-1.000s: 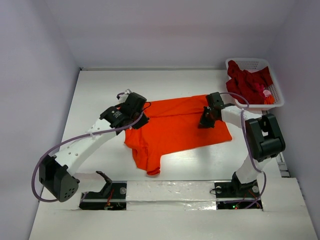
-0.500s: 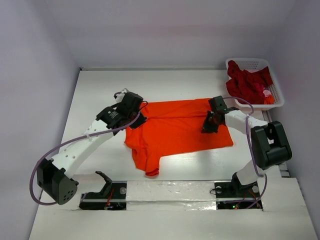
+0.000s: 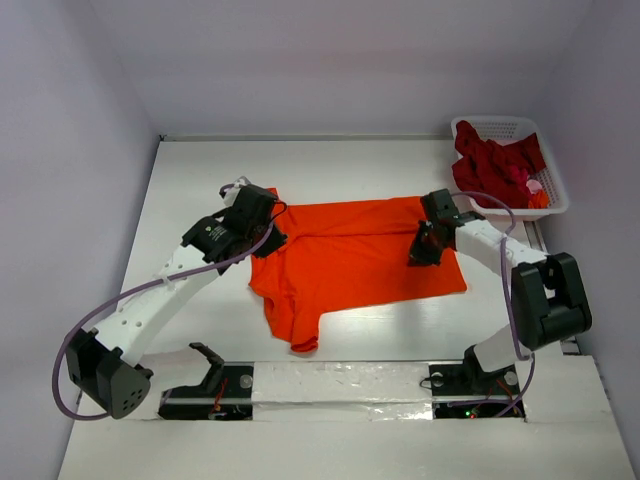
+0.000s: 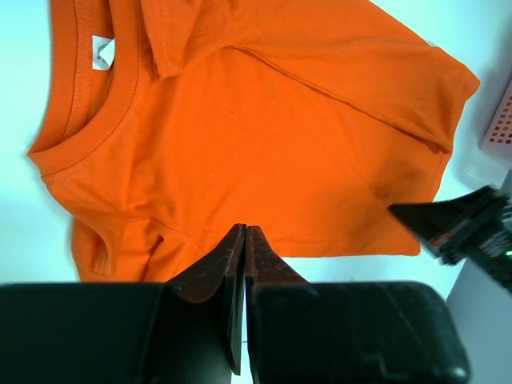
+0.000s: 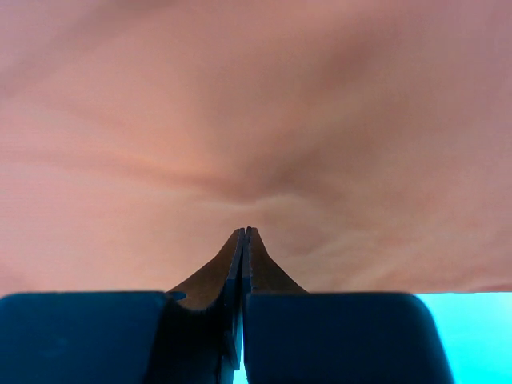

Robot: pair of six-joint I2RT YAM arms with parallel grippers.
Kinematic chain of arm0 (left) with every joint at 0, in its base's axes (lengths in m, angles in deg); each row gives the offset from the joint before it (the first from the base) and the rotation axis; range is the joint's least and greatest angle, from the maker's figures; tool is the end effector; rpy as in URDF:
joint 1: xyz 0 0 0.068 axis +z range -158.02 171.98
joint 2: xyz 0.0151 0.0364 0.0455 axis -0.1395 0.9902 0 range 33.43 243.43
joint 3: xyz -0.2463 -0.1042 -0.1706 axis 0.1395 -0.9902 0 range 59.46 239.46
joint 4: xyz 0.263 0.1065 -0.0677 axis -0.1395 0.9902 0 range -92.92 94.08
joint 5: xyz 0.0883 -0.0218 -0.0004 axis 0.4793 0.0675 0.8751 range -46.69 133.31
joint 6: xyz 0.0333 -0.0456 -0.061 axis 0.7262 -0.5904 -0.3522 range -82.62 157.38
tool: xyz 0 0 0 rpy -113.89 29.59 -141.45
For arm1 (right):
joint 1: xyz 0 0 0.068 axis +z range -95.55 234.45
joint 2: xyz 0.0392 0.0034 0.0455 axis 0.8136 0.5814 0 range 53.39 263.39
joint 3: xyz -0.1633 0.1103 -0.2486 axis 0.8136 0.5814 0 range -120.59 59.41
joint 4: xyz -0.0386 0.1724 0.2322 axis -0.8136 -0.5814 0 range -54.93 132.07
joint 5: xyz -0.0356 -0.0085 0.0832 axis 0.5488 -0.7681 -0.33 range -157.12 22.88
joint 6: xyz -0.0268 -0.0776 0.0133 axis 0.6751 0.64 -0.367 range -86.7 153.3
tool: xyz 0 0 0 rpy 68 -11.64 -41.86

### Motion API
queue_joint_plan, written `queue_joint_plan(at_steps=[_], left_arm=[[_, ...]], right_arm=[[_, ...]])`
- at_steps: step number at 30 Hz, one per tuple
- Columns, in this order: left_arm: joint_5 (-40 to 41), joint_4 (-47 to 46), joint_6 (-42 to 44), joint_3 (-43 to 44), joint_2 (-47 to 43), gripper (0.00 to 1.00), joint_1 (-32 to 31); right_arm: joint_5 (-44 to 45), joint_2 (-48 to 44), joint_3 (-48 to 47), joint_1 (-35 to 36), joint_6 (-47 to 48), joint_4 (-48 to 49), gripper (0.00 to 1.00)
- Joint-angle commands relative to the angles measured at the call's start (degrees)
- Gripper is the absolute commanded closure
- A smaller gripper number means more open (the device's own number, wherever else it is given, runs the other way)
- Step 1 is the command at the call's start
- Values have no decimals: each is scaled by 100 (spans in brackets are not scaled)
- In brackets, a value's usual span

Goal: Fold and stack the t-shirts
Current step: Fold the flattened tshirt in 1/3 of the way

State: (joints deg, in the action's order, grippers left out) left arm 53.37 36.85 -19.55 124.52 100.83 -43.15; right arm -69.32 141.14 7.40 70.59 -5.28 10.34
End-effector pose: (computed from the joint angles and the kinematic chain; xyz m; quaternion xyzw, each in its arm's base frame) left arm 0.2430 -0.1555 0.3504 -0.2071 0.8872 -0.2354 0.3384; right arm 0.3104 0.0928 0.1744 0.1871 0.9625 0.1064 0.1648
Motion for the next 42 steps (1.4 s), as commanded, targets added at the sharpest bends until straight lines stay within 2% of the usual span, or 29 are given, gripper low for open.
queue_joint_plan(at_steps=[1,7,12,21,35,42], left_arm=[[-22,49,94,-90,-183,100,33],[-31,92,129,-28,-192,100,33],[-49,171,156,16,-183,100,33],[-13,207,120,60,-183,100,33],[48,374,59,209,-288,100,86],[127,479,68,297,-341,100,86]], right_arm=[[386,-13,-1029,3,228,-298,100],[-26,999,-2479,3,317,-378,100],[-219,2226,-3464,3,510,-571,100],[-334,3204,-4650,232,853,-1186,100],[-483,3565,-4406,232,581,-1090,100],[-334,3425,-4107,-128,422,-1037,100]])
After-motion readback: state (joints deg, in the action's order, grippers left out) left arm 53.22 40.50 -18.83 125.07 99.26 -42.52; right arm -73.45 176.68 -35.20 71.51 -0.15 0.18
